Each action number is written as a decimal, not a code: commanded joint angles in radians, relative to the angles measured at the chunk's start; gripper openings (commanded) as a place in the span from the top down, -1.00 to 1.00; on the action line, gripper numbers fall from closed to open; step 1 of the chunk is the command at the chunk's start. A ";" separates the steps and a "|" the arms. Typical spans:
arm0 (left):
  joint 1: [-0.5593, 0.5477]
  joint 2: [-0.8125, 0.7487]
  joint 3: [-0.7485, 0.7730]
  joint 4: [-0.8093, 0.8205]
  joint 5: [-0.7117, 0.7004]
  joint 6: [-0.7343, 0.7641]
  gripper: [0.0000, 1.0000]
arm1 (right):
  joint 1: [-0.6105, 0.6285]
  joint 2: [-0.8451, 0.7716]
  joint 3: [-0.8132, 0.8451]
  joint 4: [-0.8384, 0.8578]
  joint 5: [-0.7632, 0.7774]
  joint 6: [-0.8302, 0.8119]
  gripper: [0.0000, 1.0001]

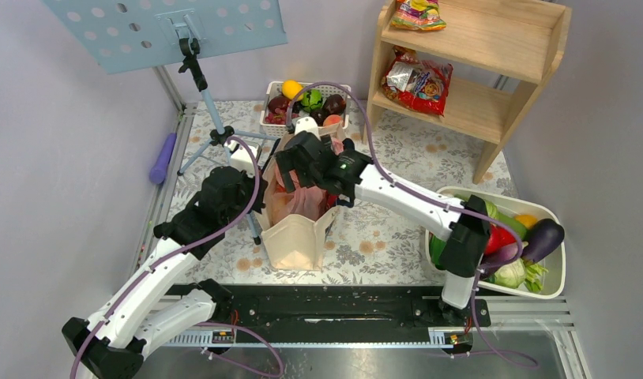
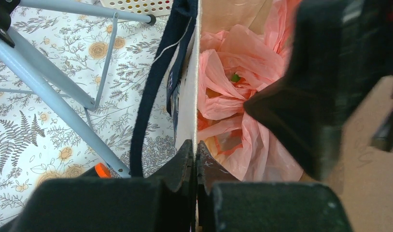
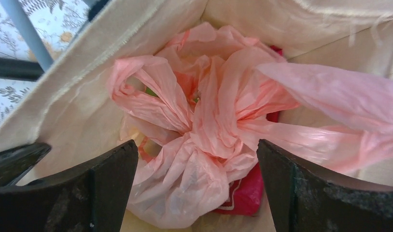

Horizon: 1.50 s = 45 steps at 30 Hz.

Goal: Untie the knot of the grocery bags and take out the mixed food

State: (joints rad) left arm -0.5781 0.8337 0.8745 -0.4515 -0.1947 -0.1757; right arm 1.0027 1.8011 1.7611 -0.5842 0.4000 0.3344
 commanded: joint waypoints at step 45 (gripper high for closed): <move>0.095 0.284 0.267 0.185 0.150 -0.149 1.00 | -0.085 -0.535 -0.278 0.404 0.005 -0.103 1.00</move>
State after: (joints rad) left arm -0.5217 1.0527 1.0309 -0.4255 -0.1249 -0.2665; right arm 0.9459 1.3884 1.4731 -0.2375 0.3580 0.3176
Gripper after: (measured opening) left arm 0.013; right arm 0.060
